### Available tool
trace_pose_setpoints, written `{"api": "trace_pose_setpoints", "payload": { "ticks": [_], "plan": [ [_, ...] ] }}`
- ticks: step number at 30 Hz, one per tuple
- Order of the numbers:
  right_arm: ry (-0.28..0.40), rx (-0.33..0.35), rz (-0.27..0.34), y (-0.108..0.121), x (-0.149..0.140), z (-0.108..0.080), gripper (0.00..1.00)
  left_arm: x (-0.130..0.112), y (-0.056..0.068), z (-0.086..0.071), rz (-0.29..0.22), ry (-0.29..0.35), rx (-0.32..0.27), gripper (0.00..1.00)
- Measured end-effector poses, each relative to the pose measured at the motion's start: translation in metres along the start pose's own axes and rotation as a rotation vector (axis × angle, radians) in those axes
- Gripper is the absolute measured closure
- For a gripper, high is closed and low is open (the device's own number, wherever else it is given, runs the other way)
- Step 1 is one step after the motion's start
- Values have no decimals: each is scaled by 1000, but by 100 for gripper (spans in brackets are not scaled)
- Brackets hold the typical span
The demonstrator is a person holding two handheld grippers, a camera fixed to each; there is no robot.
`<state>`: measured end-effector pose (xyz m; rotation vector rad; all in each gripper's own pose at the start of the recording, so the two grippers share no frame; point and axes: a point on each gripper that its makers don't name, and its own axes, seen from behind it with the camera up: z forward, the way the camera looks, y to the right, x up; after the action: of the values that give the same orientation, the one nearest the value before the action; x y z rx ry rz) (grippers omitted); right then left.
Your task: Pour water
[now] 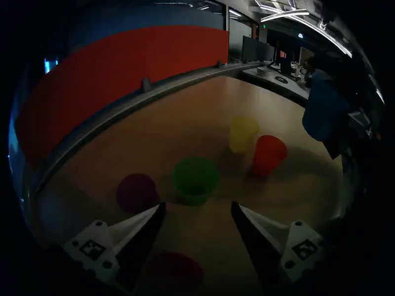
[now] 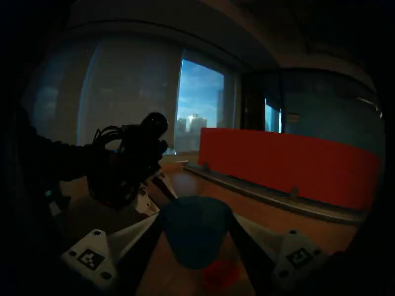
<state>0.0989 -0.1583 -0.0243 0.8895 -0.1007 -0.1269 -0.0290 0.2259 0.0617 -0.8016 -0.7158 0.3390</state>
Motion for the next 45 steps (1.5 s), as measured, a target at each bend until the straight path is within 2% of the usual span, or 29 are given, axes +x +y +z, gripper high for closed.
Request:
{"api": "trace_pose_setpoints", "payload": {
  "ticks": [14, 32, 45],
  "plan": [
    [-2, -5, 0, 5, -2, -3, 4, 4, 6, 20, -21, -56, -12, 2],
    [0, -10, 0, 10, -5, -9, 4, 10, 8, 40, -20, -99, 30, 2],
    [1, -14, -1, 13, -6, -11, 4, 12, 3, 51, -50, -108, 71, 2]
  ]
}}
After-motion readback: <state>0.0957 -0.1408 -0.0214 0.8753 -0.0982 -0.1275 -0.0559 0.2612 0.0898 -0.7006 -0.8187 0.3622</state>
